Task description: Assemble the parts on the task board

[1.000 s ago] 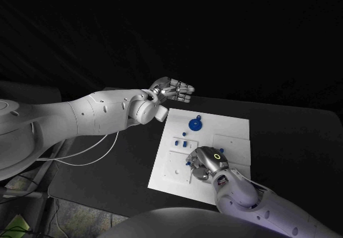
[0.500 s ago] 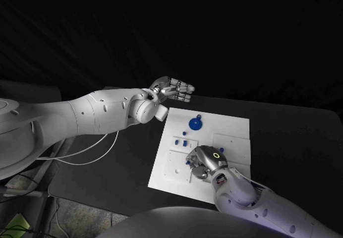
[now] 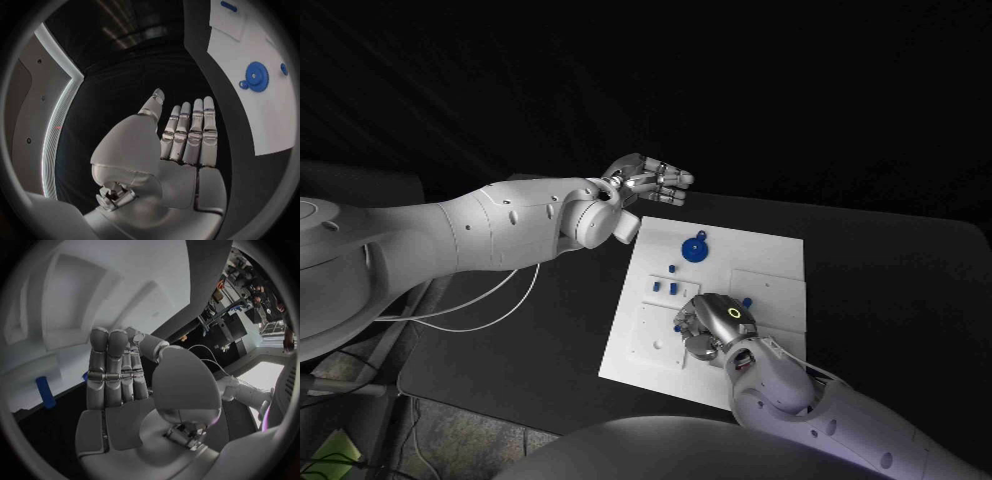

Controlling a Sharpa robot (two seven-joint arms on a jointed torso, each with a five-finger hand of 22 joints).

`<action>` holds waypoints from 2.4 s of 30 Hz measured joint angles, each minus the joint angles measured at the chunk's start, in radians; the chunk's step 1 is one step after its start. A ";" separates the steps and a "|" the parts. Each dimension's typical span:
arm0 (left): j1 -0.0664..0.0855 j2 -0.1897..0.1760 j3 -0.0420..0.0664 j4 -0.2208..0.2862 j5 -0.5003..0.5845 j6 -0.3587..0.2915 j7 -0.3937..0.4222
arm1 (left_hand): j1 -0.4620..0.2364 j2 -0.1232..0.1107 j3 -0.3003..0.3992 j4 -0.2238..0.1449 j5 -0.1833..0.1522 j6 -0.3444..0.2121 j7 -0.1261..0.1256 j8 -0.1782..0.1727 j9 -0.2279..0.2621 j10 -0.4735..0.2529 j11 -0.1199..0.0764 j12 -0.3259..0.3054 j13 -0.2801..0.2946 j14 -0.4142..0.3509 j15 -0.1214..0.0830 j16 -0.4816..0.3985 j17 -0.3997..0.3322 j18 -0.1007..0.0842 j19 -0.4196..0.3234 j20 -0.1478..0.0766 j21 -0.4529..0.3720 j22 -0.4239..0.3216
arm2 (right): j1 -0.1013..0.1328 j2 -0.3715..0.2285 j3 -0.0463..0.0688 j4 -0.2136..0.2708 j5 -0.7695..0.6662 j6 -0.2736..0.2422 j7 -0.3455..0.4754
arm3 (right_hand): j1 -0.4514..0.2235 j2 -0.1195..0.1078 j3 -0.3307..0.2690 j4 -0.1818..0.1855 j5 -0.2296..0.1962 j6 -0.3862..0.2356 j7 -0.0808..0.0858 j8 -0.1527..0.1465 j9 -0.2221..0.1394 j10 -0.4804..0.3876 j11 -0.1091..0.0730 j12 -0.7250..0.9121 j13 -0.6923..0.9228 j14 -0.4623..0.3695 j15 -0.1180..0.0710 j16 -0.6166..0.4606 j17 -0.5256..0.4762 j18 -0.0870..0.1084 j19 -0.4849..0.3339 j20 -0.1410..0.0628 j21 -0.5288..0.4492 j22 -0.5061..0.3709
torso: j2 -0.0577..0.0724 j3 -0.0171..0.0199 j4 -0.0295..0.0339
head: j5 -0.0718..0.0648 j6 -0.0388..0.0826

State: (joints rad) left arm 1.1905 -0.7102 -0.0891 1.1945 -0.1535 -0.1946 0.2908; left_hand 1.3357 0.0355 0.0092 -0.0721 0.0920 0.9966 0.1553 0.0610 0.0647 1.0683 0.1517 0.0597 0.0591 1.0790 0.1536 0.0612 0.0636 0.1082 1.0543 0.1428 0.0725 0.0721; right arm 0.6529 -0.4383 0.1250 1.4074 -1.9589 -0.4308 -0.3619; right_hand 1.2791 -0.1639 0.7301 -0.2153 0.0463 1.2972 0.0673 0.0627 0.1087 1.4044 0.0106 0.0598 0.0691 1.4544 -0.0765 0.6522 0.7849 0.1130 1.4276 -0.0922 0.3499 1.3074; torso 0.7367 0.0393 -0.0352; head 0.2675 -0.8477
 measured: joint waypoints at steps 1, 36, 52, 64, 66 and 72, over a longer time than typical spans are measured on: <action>0.000 0.000 0.000 0.000 0.000 0.000 0.000 | 0.000 0.000 0.000 0.000 0.000 0.000 0.000 0.000 0.000 0.000 0.000 0.000 0.000 0.000 0.000 0.000 0.000 0.000 0.000 0.000 0.000 0.000 | 0.000 0.000 0.000 0.000 0.000 0.000 0.000 | 0.000 0.000 0.000 0.000 0.000 0.000 0.000 0.000 0.000 0.000 0.000 0.000 0.000 0.000 0.000 0.000 0.000 0.000 0.000 0.000 0.000 0.000 | 0.000 0.0000 0.0000 | 0.000 0.000; 0.000 -0.007 0.000 -0.008 0.000 0.002 -0.003 | 0.000 0.000 0.000 0.000 0.000 0.000 0.000 0.000 0.000 0.000 0.000 0.000 0.000 -0.004 -0.004 0.000 0.000 0.000 -0.004 -0.004 0.000 0.000 | 0.025 -0.153 0.095 0.173 0.128 -0.020 0.002 | -0.003 -0.060 -0.053 0.044 0.056 -0.168 0.050 0.004 -0.042 -0.172 0.057 0.000 -0.008 -0.002 0.030 0.010 -0.030 0.043 -0.004 0.028 -0.061 0.001 | -0.001 0.0012 -0.0022 | -0.024 0.028; 0.000 -0.013 0.000 -0.009 0.000 0.003 -0.003 | 0.000 0.000 0.000 0.000 0.000 0.000 0.000 0.000 0.000 0.000 0.000 0.000 0.000 -0.004 -0.004 0.000 0.000 0.000 -0.004 -0.004 0.000 0.000 | 0.113 -0.316 0.172 0.222 0.211 0.121 0.029 | 0.036 -0.067 -0.410 0.120 0.046 -0.255 0.006 0.003 -0.044 -0.382 0.102 0.005 -0.008 -0.059 0.078 0.005 -0.068 0.042 -0.009 0.070 -0.183 -0.067 | -0.002 0.0005 -0.0039 | -0.054 0.054; 0.000 -0.013 0.000 -0.012 0.000 0.006 -0.003 | 0.000 0.000 0.000 0.000 0.000 0.000 0.000 0.000 0.000 0.000 0.000 0.000 0.000 -0.004 -0.004 0.000 0.000 0.000 -0.004 -0.004 0.000 0.000 | 0.119 -0.302 0.163 0.170 0.203 0.256 0.008 | 0.103 -0.088 -0.477 0.217 0.015 -0.367 -0.016 0.003 -0.047 -0.408 0.105 0.037 -0.010 -0.089 0.088 0.035 -0.113 0.040 0.008 0.078 -0.242 -0.109 | -0.001 0.0005 -0.0013 | -0.061 0.056; 0.000 -0.013 0.000 -0.012 0.000 0.006 -0.003 | 0.000 0.000 0.000 0.000 0.000 0.000 0.000 0.000 0.000 0.000 0.000 0.000 0.000 -0.004 -0.004 0.000 0.000 0.000 -0.004 -0.004 0.000 0.000 | 0.119 -0.296 0.156 0.164 0.200 0.269 0.007 | 0.089 -0.075 -0.476 0.188 0.015 -0.367 -0.016 0.003 -0.047 -0.384 0.097 0.039 -0.010 -0.082 0.082 0.037 -0.118 0.040 0.016 0.073 -0.242 -0.101 | 0.000 0.0004 -0.0008 | -0.061 0.055; 0.000 -0.013 0.000 -0.013 0.000 0.008 -0.003 | 0.000 0.000 0.000 0.000 0.000 0.000 0.000 0.000 0.000 0.000 0.000 0.000 0.000 -0.004 -0.004 0.000 0.000 0.000 -0.004 -0.004 0.000 0.000 | 0.119 -0.278 0.138 0.145 0.188 0.294 0.006 | 0.088 -0.045 -0.438 0.142 0.008 -0.317 -0.003 0.003 -0.047 -0.320 0.082 0.034 -0.010 -0.077 0.069 0.040 -0.119 0.034 0.025 0.064 -0.242 -0.082 | 0.000 0.0004 -0.0001 | -0.062 0.054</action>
State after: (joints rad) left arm 1.1906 -0.7236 -0.0895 1.1819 -0.1538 -0.1863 0.2876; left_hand 1.3357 0.0355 0.0092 -0.0722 0.0920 0.9966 0.1553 0.0610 0.0647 1.0683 0.1517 0.0597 0.0591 1.0754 0.1500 0.0612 0.0636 0.1083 1.0506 0.1392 0.0725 0.0721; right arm 0.7720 -0.7158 0.2632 1.5523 -1.7707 -0.1369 -0.3555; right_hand 1.3668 -0.2092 0.2921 -0.0728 0.0542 0.9806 0.0642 0.0660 0.0618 1.0847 0.0927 0.0942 0.0595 1.3778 -0.0077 0.6926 0.6654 0.1470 1.4529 -0.0285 0.1080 1.2250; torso 0.7367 0.0397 -0.0353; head 0.2055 -0.7940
